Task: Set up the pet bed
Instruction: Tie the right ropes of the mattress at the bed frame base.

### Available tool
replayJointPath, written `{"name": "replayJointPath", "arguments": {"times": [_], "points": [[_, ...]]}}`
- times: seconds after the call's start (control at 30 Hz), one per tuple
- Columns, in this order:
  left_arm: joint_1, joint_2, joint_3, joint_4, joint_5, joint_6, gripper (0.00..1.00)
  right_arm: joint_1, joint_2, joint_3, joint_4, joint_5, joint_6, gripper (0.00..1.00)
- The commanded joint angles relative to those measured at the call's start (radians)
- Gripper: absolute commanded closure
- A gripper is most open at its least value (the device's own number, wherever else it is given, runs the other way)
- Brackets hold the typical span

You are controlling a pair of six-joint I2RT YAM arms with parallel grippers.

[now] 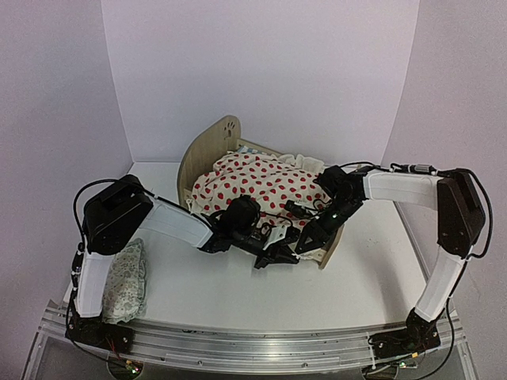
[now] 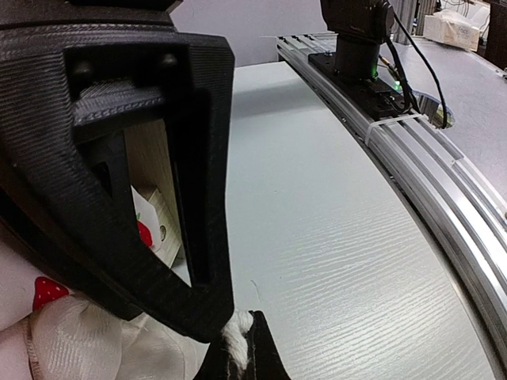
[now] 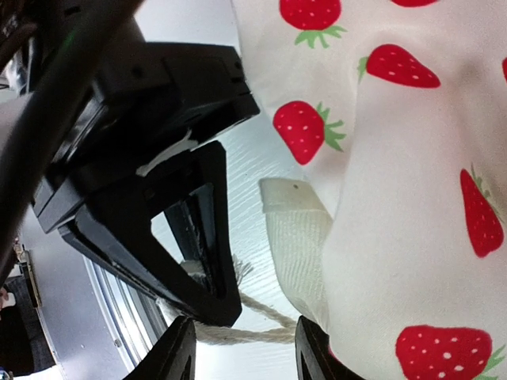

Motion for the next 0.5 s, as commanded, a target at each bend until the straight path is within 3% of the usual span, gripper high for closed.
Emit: {"name": "replayJointPath", "arguments": {"times": [0.0, 0.2, 0.47], "points": [[-0.001, -0.047, 0.069, -0.026, 0.006, -0.014, 1.00, -0.006, -0.040, -0.020, -0.040, -0.041, -0.083, 0.58], [-0.001, -0.042, 0.126, -0.128, -0.032, -0.038, 1.00, -0.006, -0.028, -0.013, -0.043, -0.101, -0.104, 0.67], [-0.001, -0.033, 0.153, -0.170, -0.051, -0.094, 1.00, -0.005, -0.034, -0.046, -0.048, -0.155, -0.147, 0.70]]}}
